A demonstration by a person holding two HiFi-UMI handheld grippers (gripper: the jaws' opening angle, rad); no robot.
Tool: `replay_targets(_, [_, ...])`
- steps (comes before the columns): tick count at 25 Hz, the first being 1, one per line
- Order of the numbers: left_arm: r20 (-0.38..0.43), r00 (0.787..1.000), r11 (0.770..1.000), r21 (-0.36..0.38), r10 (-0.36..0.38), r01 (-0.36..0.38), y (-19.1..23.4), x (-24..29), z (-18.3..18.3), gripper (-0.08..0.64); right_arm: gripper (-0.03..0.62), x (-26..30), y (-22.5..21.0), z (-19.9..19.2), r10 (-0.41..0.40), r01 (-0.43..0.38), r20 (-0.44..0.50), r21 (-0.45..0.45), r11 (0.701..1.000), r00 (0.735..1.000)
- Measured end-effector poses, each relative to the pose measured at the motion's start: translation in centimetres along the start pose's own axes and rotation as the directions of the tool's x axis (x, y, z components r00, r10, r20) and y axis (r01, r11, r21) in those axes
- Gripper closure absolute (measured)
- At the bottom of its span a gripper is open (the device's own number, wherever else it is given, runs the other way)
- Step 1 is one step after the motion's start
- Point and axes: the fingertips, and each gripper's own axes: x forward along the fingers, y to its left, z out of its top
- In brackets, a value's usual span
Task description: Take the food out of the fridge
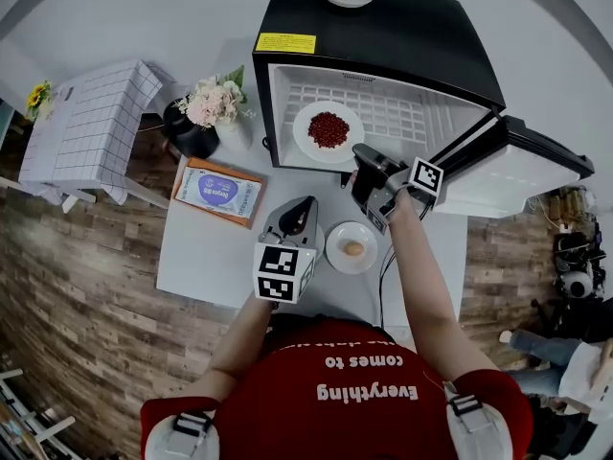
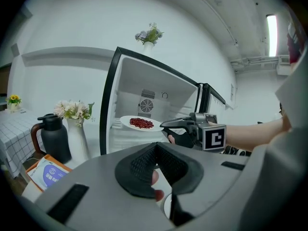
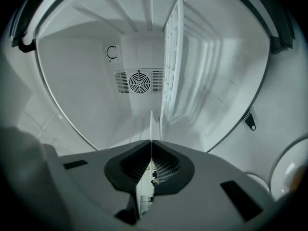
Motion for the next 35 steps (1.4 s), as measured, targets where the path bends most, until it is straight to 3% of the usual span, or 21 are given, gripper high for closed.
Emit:
replay_targets(10, [0.035,0.999,0.998,0.058,-0.022,0.020,-2.8,-2.2,1.7,0.552,0.572,-5.8,3.5,-4.6,0.091,-0.092,-0.021,-0.054,0.994,0.996])
replay_targets(23, [0.010,1.000,0.997,0.076,0.002,-0.002,-3.8,-6.1,0.0,0.552,0.571,-13.1,3.3,-9.6,0.159,-0.159,-0.012,-0.025,0.987,0.987])
replay_targets(35, [-0.006,1.000,0.996,0.087,0.015,-0.015,-3.6,-8.0,-1.1,0.552,0.571,-17.4,2.3,-12.7,0.147,-0.147,0.002,-0.045,0.988,0.989])
